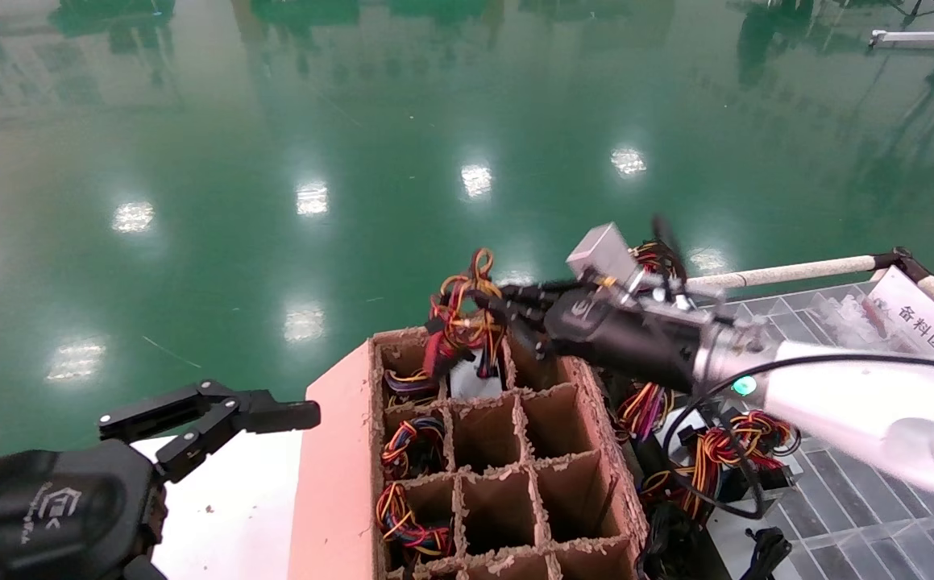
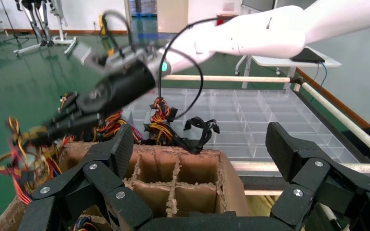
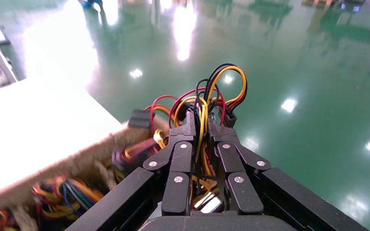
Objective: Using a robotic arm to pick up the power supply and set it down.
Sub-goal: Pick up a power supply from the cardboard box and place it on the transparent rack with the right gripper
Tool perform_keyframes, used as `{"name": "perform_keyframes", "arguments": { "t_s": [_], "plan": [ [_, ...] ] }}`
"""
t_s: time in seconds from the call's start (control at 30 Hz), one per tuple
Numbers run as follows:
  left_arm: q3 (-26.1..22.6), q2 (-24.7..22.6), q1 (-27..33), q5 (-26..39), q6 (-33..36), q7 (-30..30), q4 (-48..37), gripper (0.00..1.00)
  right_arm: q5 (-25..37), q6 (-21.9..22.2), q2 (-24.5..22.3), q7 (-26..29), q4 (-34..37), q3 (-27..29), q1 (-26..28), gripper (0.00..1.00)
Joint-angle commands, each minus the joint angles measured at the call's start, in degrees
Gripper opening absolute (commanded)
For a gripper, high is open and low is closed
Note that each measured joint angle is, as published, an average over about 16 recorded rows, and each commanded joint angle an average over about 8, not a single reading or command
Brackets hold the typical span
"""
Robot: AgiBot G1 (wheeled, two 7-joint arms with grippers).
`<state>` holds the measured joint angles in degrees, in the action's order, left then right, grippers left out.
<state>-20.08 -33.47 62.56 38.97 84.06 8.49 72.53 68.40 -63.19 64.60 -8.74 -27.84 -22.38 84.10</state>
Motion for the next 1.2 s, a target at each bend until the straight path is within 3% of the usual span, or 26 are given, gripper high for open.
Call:
{"name": "perform_keyframes", "arguments": {
  "t_s": [0.03,0.43,0.73,1.2],
  "plan": [
    [0.0,0.0,0.0,0.0,0.0,0.0,0.0,1.0,-0.84,-1.22,-0.88,1.25,-0.89,0.45,0.4,0.0],
    [-0.01,0.0,0.0,-0.01,0.0,-0.01,0.0,1.0,-7.09,-2.3,-8.91,11.67,-14.89,4.87,-1.27,0.0],
    [-0.02,0.01,0.0,-0.01,-0.01,-0.01,0.0,1.0,-9.43,-0.71,-18.55,19.33,-24.84,8.36,-2.17,0.0],
    [-0.03,0.01,0.01,-0.02,-0.01,-0.01,0.0,1.0,-11.63,-3.17,-35.33,21.77,-25.92,14.25,-2.42,0.0]
  ]
}}
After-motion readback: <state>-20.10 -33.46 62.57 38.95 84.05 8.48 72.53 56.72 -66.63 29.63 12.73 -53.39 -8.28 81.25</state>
